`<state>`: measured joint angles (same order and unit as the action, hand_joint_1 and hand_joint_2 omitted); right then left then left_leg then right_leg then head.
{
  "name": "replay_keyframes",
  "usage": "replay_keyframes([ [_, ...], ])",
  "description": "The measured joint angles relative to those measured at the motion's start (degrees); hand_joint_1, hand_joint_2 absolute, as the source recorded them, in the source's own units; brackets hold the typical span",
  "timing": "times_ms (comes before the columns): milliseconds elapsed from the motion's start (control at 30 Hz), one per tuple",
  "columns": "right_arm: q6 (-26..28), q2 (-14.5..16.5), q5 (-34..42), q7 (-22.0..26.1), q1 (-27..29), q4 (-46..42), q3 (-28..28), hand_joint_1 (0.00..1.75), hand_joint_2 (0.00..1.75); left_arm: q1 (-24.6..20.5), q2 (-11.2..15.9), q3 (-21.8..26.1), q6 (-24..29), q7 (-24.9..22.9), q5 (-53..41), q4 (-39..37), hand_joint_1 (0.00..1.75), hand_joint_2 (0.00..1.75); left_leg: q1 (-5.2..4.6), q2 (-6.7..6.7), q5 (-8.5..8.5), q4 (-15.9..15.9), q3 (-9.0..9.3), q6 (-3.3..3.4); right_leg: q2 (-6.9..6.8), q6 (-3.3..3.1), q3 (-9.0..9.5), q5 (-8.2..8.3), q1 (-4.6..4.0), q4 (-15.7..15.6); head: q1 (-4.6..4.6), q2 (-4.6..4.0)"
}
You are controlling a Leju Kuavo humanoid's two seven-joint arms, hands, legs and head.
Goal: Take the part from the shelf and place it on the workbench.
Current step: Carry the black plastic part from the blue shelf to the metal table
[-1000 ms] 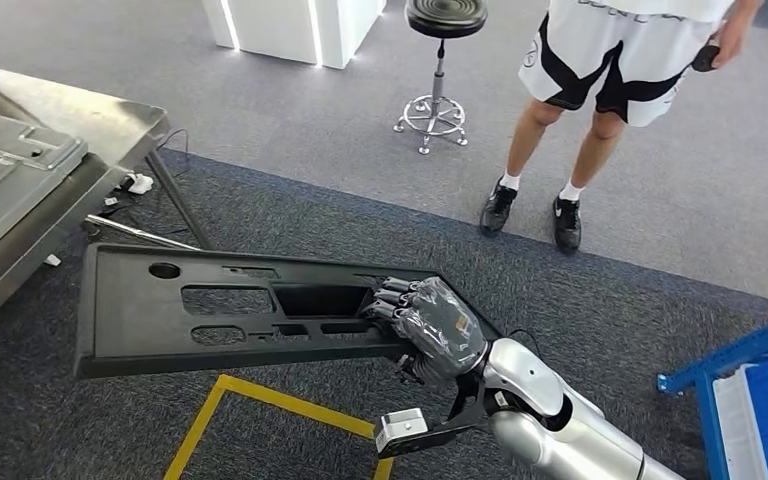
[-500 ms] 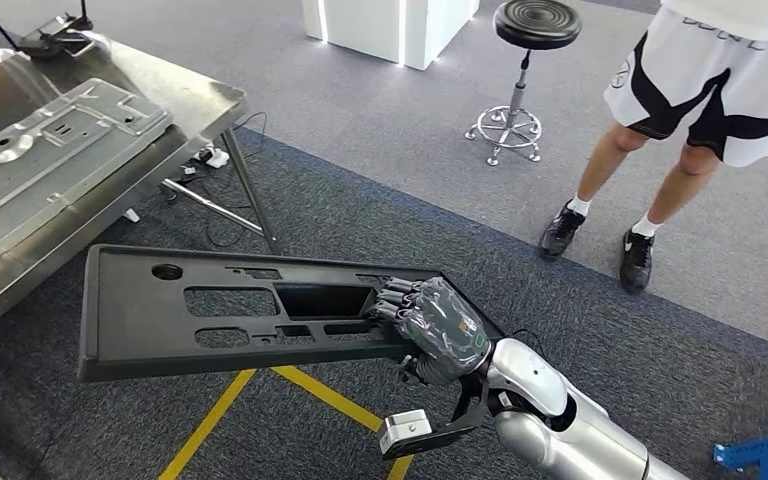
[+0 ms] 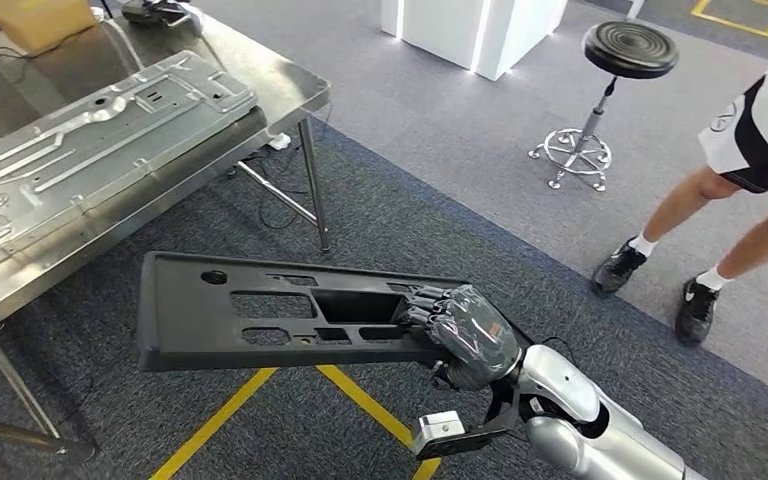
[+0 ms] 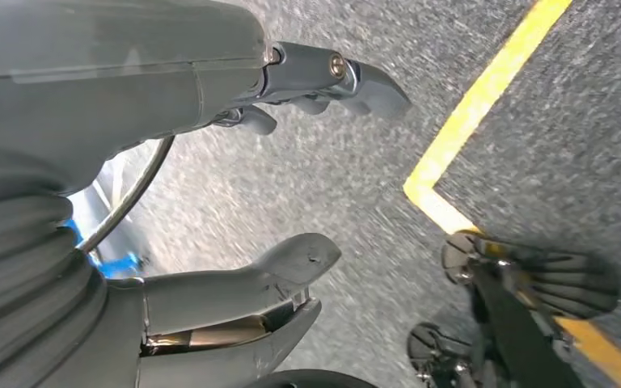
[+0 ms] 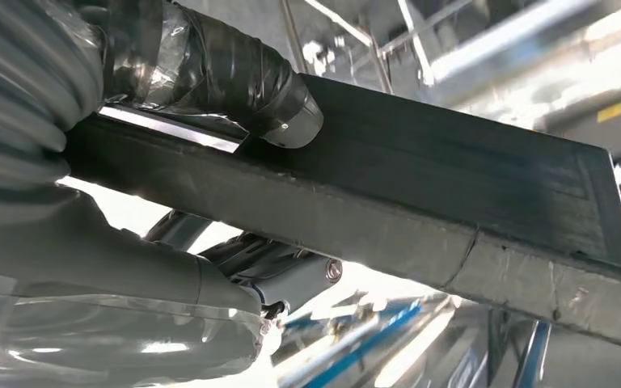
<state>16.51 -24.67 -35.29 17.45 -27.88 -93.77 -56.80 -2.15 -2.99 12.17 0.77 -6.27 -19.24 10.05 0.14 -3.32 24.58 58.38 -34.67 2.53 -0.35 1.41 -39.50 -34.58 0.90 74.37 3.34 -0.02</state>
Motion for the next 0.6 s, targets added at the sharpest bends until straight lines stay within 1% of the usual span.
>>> replay_keyframes([
  [33, -0.05, -0.4, 0.13, 0.04, 0.11, -0.02, 0.22, 1.75, 1.75, -0.03, 0.0, 0.0, 0.08, -0.07, -0.04, 0.0, 0.0, 1.75, 0.01, -0.93, 0.11, 0.19, 0.07, -0.1, 0.29, -0.05, 0.67, 2.06, 0.04, -2.29, 0.0, 0.01],
  [67, -0.07, -0.72, 0.22, 0.05, 0.14, -0.07, 0.49, 1.75, 1.75, -0.03, 0.0, 0.0, 0.21, -0.11, -0.08, 0.0, 0.0, 1.75, 0.05, -1.74, 0.29, 0.43, 0.1, -0.28, 1.21, -0.1, 2.02, 4.48, 0.16, -6.0, -0.01, 0.01],
  [100, -0.09, -0.93, 0.32, 0.05, 0.14, -0.11, 0.71, 1.75, 1.75, -0.03, 0.0, 0.0, 0.35, -0.14, -0.12, 0.0, 0.0, 1.75, -0.01, -2.45, 0.48, 0.78, -0.03, -0.53, 2.73, -0.14, 3.39, 6.19, 0.31, -9.55, -0.01, 0.01],
  [133, -0.11, -1.09, 0.41, 0.07, 0.17, -0.21, 0.89, 1.75, 1.75, -0.06, 0.0, 0.0, 0.49, -0.16, -0.18, 0.0, 0.0, 1.75, 0.0, -3.13, 0.62, 1.09, -0.28, -0.79, 4.06, -0.14, 4.39, 7.18, 0.46, -12.15, 0.01, 0.02],
  [167, -0.13, -1.22, 0.48, 0.1, 0.25, -0.29, 1.01, 1.75, 1.75, -0.06, 0.0, -0.01, 0.58, -0.17, -0.24, 0.0, 0.0, 1.75, 0.06, -3.75, 0.66, 1.31, -0.59, -1.07, 5.02, -0.13, 4.91, 7.43, 0.51, -13.56, 0.01, 0.01],
  [200, -0.15, -1.31, 0.51, 0.14, 0.32, -0.37, 1.05, 1.75, 1.75, -0.02, 0.0, -0.01, 0.6, -0.18, -0.3, 0.0, 0.0, 1.75, 0.13, -4.44, 0.61, 1.39, -0.88, -1.38, 5.17, -0.2, 5.04, 7.16, 0.46, -13.86, 0.02, 0.01],
  [233, -0.17, -1.33, 0.45, 0.18, 0.35, -0.44, 1.1, 1.75, 1.75, 0.05, 0.01, -0.01, 0.53, -0.29, -0.4, 0.0, 0.0, 1.75, 0.29, -5.2, 0.51, 1.32, -1.1, -1.7, 4.46, -0.37, 5.12, 7.16, 0.43, -14.01, 0.02, 0.01],
  [267, -0.25, -1.35, 0.28, 0.2, 0.28, -0.47, 1.17, 1.75, 1.75, 0.15, 0.03, -0.02, 0.42, -0.6, -0.6, 0.0, 0.0, 1.75, 0.38, -5.28, 0.56, 1.44, -1.23, -2.0, 3.62, -0.64, 5.35, 7.2, 0.4, -14.26, 0.01, 0.0],
  [300, -0.41, -1.35, 0.04, 0.2, 0.16, -0.49, 1.26, 1.75, 1.75, 0.2, 0.04, -0.04, 0.32, -1.12, -0.86, 0.0, 0.0, 1.75, 0.32, -4.39, 0.97, 2.07, -1.53, -2.3, 2.82, -1.01, 5.65, 7.23, 0.44, -14.55, 0.05, 0.01],
  [333, -0.69, -1.35, -0.21, 0.19, 0.0, -0.5, 1.35, 1.75, 1.75, 0.17, 0.07, -0.09, 0.24, -1.81, -1.14, 0.0, 0.0, 1.75, 0.25, -2.77, 1.88, 3.67, -2.25, -2.57, 1.97, -1.38, 5.96, 7.26, 0.44, -14.85, 0.07, 0.01],
  [367, -1.08, -1.35, -0.42, 0.17, -0.13, -0.49, 1.42, 1.75, 1.75, 0.09, 0.1, -0.13, 0.2, -2.52, -1.38, 0.0, 0.0, 1.75, 0.21, -0.65, 3.25, 6.38, -3.48, -2.79, 1.12, -1.69, 6.24, 7.22, 0.34, -15.03, 0.1, 0.0],
  [400, -1.55, -1.34, -0.63, 0.13, -0.22, -0.48, 1.45, 1.75, 1.75, -0.03, 0.12, -0.16, 0.19, -3.1, -1.5, 0.0, 0.0, 1.75, 0.21, 1.08, 4.81, 9.86, -5.24, -3.02, 0.29, -1.94, 6.42, 7.11, 0.2, -15.11, 0.13, 0.0],
  [433, -2.03, -1.31, -0.93, 0.05, -0.33, -0.43, 1.42, 1.75, 1.75, -0.12, 0.15, -0.17, 0.12, -3.56, -1.55, 0.0, 0.0, 1.75, 0.32, 2.02, 6.07, 13.31, -7.08, -3.2, -0.62, -2.07, 6.52, 6.98, 0.06, -15.12, 0.11, 0.0],
  [467, -2.52, -1.26, -1.35, -0.14, -0.49, -0.34, 1.34, 1.75, 1.75, -0.18, 0.17, -0.17, -0.01, -3.87, -1.6, 0.0, 0.0, 1.75, 0.43, 2.49, 6.56, 15.63, -8.39, -3.32, -1.51, -2.12, 6.61, 6.84, -0.03, -15.1, 0.12, 0.0],
  [500, -2.96, -1.17, -1.89, -0.41, -0.78, -0.22, 1.2, 1.75, 1.75, -0.19, 0.18, -0.17, -0.18, -4.11, -1.67, 0.0, 0.0, 1.75, 0.5, 2.75, 5.98, 15.97, -8.72, -3.39, -2.37, -2.11, 6.71, 6.68, -0.08, -15.09, 0.11, 0.0],
  [533, -3.32, -1.07, -2.46, -0.79, -1.21, -0.06, 1.01, 1.75, 1.75, -0.15, 0.19, -0.18, -0.37, -4.29, -1.74, 0.0, 0.0, 1.75, 0.55, 3.03, 4.47, 14.18, -7.92, -3.38, -3.15, -2.04, 6.86, 6.52, -0.1, -15.08, 0.12, 0.0],
  [567, -3.64, -0.98, -3.07, -1.34, -1.77, 0.08, 0.81, 1.75, 1.75, -0.11, 0.19, -0.19, -0.52, -4.38, -1.81, 0.0, 0.0, 1.75, 0.53, 3.68, 2.39, 10.63, -6.15, -3.25, -3.87, -1.93, 7.09, 6.33, -0.11, -15.08, 0.11, 0.0],
  [600, -3.9, -0.93, -3.74, -1.95, -2.41, 0.22, 0.66, 1.75, 1.75, -0.11, 0.2, -0.19, -0.61, -4.42, -1.86, 0.0, 0.0, 1.75, 0.29, 4.9, 0.9, 6.86, -4.23, -3.06, -4.55, -1.76, 7.32, 6.13, -0.17, -15.09, 0.11, 0.0],
])
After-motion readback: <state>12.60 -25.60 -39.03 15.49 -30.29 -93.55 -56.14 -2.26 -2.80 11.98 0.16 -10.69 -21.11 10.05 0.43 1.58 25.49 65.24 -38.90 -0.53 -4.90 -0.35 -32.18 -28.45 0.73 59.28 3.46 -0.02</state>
